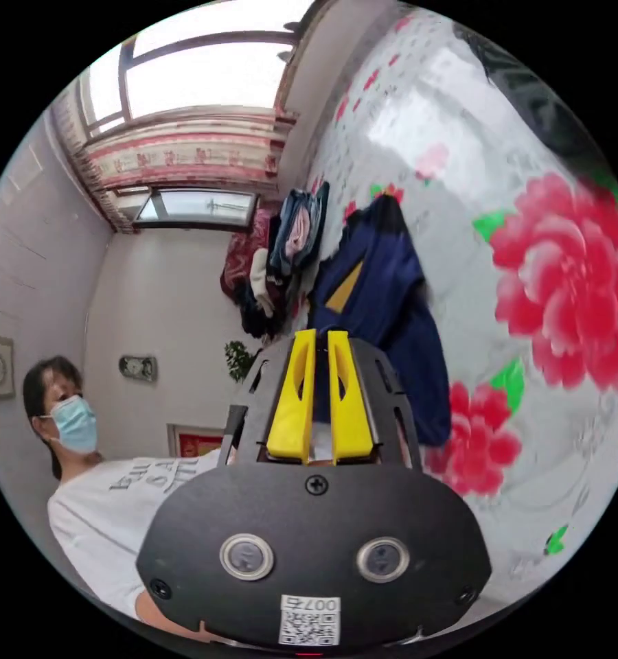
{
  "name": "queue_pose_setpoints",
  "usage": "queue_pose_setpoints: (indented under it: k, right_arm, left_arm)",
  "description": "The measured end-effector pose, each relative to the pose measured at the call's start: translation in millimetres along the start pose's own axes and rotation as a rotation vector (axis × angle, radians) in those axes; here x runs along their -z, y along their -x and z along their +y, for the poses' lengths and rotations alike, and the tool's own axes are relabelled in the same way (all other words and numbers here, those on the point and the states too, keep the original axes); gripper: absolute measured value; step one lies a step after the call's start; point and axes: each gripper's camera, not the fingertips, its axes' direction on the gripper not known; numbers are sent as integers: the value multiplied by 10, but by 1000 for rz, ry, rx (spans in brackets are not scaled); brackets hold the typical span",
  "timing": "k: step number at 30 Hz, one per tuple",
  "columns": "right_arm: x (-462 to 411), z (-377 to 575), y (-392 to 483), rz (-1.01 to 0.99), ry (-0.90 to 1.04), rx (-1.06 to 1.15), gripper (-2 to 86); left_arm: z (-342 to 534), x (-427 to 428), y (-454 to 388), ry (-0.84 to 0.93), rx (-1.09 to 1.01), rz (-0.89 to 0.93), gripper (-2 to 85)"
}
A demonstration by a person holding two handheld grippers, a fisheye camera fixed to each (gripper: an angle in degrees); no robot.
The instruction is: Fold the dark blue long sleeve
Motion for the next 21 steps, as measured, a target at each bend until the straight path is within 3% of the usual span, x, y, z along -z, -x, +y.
queue_pose_setpoints:
  k: [3,7,14,17,21]
  right_arm:
    - [-285,-158,73,163,62,25,24]
    - [-441,27,104,357,136,83,38]
    - [-588,363,-42,463,176,48,61]
    - [-674,351,-26,431,150,24,66]
    - [-788,336,109,419,149,49,70]
  left_arm:
    - [-53,-142,-59,11,16,-119,39]
    - [86,-507,-379,266,-200,-400,83]
    - [223,-1053,-793,469,-438,-550,111]
    - [231,-1401,-745,598,-438,-674,74]
    - [144,-1457,-796,601,-368,-728,5]
